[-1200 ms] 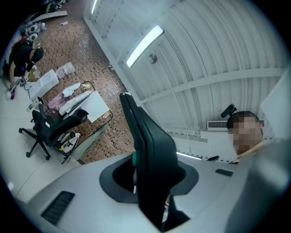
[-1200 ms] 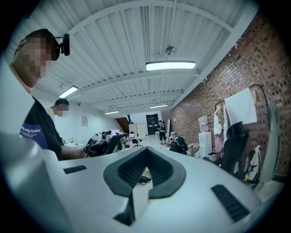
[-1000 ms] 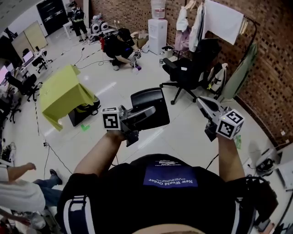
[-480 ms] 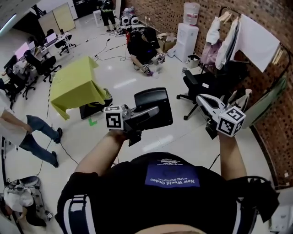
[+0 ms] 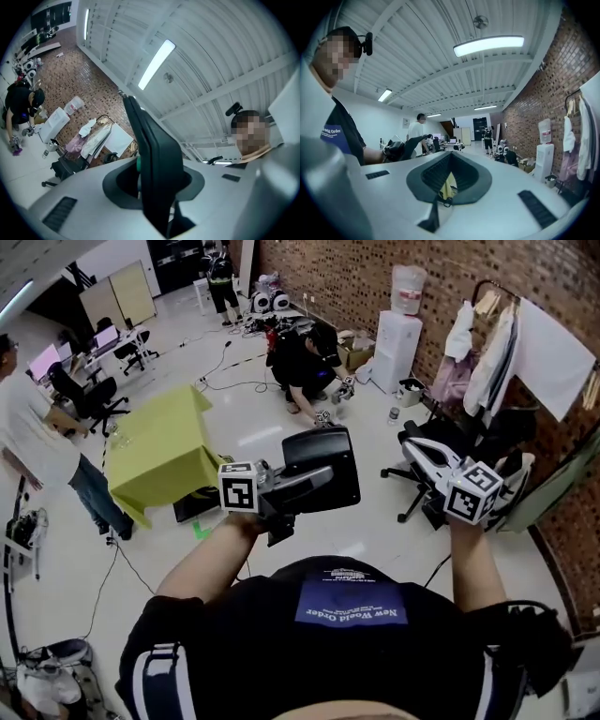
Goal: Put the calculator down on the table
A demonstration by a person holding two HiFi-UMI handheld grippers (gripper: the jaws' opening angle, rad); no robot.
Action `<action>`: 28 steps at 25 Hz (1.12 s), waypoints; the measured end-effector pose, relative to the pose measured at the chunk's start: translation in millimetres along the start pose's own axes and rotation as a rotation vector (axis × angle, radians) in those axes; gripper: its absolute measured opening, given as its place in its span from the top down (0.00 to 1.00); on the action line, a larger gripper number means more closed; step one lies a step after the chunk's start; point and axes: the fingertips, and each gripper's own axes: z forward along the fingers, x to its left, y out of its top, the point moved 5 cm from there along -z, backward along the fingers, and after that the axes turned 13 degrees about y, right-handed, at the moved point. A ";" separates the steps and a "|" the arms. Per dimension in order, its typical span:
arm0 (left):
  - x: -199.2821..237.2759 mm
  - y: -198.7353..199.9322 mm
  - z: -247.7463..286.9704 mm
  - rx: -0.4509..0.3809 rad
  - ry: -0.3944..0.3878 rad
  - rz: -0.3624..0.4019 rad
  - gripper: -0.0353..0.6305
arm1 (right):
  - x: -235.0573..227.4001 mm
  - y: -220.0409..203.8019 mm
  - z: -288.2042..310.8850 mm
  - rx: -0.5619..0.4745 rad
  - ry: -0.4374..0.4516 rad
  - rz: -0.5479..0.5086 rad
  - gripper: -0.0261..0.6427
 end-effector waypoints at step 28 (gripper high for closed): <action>313.1 237.4 2.4 -0.284 0.329 0.041 0.75 | -353.0 29.4 341.6 0.017 0.438 0.005 0.98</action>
